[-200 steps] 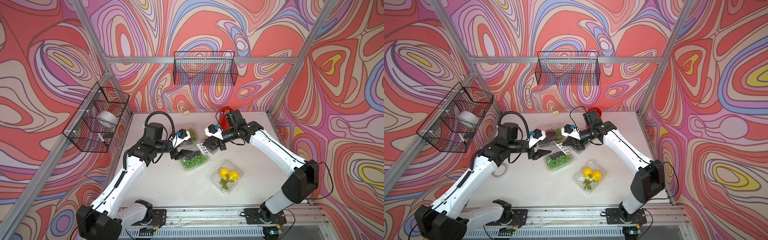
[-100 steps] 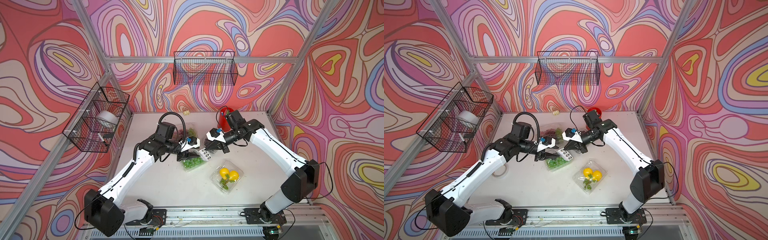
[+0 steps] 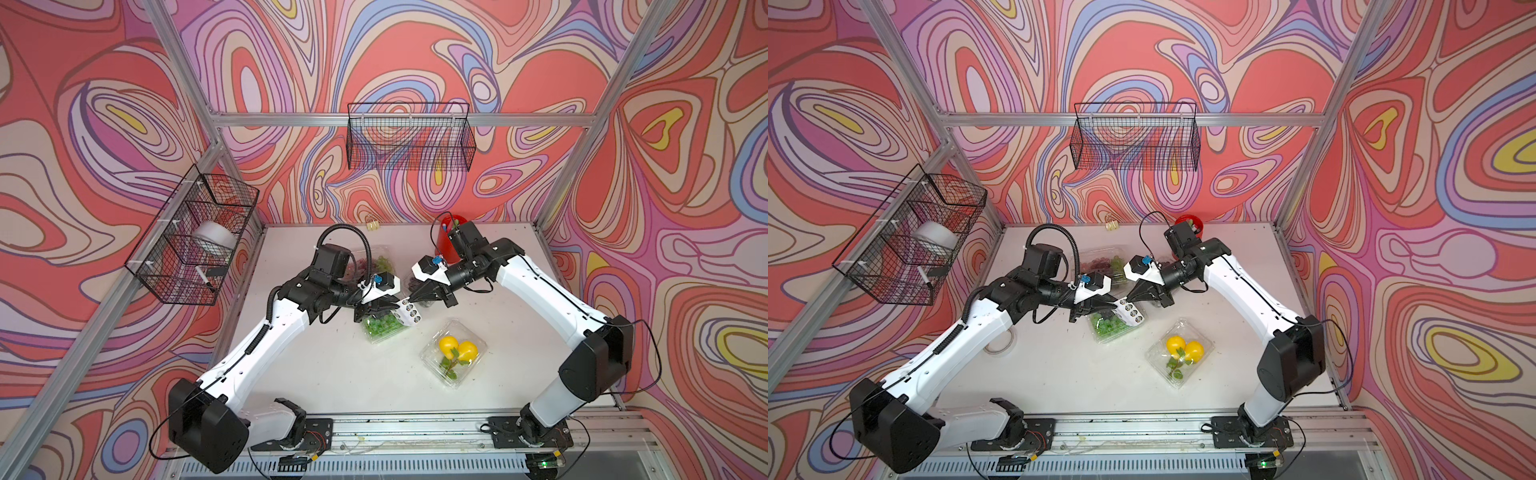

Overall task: Label fruit boxes
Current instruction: Pick up the label sticker from the center of the board, then adjust the label sticker.

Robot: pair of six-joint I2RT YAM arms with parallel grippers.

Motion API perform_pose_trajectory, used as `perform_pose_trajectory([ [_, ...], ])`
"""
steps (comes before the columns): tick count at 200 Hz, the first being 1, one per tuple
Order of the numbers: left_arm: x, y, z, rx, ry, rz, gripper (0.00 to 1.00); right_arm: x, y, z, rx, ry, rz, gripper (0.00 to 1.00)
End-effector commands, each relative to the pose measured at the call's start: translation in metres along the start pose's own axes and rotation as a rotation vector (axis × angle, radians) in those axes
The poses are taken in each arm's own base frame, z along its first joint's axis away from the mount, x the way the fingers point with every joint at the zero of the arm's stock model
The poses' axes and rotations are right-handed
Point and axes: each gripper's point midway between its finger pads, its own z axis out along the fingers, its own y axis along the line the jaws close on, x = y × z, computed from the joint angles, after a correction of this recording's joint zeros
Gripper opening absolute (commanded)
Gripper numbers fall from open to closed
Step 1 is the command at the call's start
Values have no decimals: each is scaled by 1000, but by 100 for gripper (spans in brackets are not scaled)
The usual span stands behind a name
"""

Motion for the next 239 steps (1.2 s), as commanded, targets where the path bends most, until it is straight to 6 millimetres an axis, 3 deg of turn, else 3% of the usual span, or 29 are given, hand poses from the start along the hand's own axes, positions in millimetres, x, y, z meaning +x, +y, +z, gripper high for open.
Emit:
perform_pose_trajectory([
  [1, -6, 3, 0, -7, -8, 21, 17, -10, 3, -2, -16, -30, -7, 0],
  [33, -8, 3, -1, -9, -14, 29, 4, -7, 4, -3, -11, -28, 7, 0],
  [49, -9, 3, -2, -9, -14, 46, 0, -3, 5, -5, -4, -24, 25, 10],
  [162, -17, -4, -1, 28, -68, 39, 0, -1, 2, -8, -4, -73, 41, 16],
  [183, -17, -4, -1, 28, -69, 38, 0, -2, 3, -7, -11, -83, 45, 15],
  [239, -13, 1, 0, 4, -51, 36, 0, -1, 8, -8, -19, -76, 56, 0],
])
